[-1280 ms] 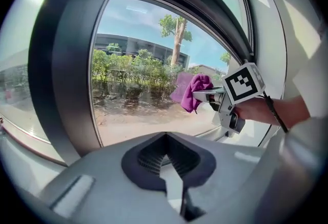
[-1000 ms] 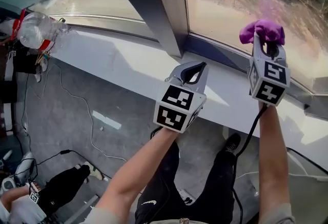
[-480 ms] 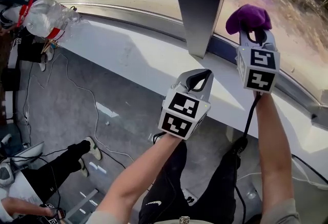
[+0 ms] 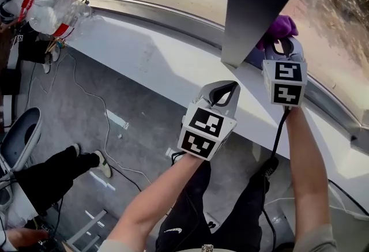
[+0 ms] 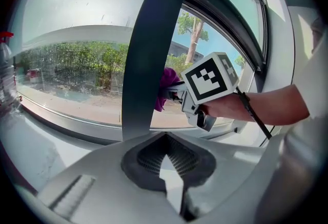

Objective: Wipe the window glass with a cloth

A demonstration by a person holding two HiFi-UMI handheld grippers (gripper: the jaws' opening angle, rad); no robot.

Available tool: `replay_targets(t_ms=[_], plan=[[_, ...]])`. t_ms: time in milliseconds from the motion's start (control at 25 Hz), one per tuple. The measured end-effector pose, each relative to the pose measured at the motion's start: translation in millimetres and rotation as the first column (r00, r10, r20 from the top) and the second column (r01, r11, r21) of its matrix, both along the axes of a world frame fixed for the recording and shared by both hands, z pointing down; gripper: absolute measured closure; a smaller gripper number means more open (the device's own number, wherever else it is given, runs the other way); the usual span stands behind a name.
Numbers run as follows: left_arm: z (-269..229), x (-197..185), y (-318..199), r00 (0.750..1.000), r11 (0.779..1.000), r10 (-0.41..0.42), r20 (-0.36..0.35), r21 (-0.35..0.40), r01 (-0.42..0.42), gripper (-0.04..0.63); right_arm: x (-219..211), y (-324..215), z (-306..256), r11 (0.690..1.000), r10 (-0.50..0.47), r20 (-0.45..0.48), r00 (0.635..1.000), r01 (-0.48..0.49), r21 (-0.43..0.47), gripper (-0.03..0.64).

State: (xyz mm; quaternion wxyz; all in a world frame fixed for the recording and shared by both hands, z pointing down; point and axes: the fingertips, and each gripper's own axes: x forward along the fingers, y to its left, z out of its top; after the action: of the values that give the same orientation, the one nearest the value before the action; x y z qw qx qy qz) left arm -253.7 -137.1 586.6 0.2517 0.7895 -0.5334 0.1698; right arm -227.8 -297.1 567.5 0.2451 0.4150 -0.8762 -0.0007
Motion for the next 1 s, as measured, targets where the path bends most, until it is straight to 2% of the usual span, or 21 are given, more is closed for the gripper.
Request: replay_targets(t_ms=[360,520,760,1000], plan=[[7.7,9.5,-8.2,1.0,1.0,0.019,-0.011,-0.005,-0.019,0.595,-3.9,-12.3,8.8,0.999,-0.033,-0.016,0.999,0.034,0.02,0.514],[8.6,22.5,-11.3,0.999,0.999,0.038,-0.006,-0.005,-0.038,0.595,12.1,-11.9,9.0,1.0,-0.015,-0.014,1.0,0.015,0.015,0.514],[4.4,66.2,-19.1,0.997,0.997,0.075,-0.023,-0.009,-0.075,0.595,75.9,-10.0,5.6,0.999,0.037,-0.028,0.999,-0.036,0.026,0.514],[-0.4,142.1,-31.8,0.987,0.988,0.155,-0.047,0.002,-0.155,0.595,168.7,-7.9,5.3,0.994,0.107,-0.063,0.992,-0.105,0.026,0.512]])
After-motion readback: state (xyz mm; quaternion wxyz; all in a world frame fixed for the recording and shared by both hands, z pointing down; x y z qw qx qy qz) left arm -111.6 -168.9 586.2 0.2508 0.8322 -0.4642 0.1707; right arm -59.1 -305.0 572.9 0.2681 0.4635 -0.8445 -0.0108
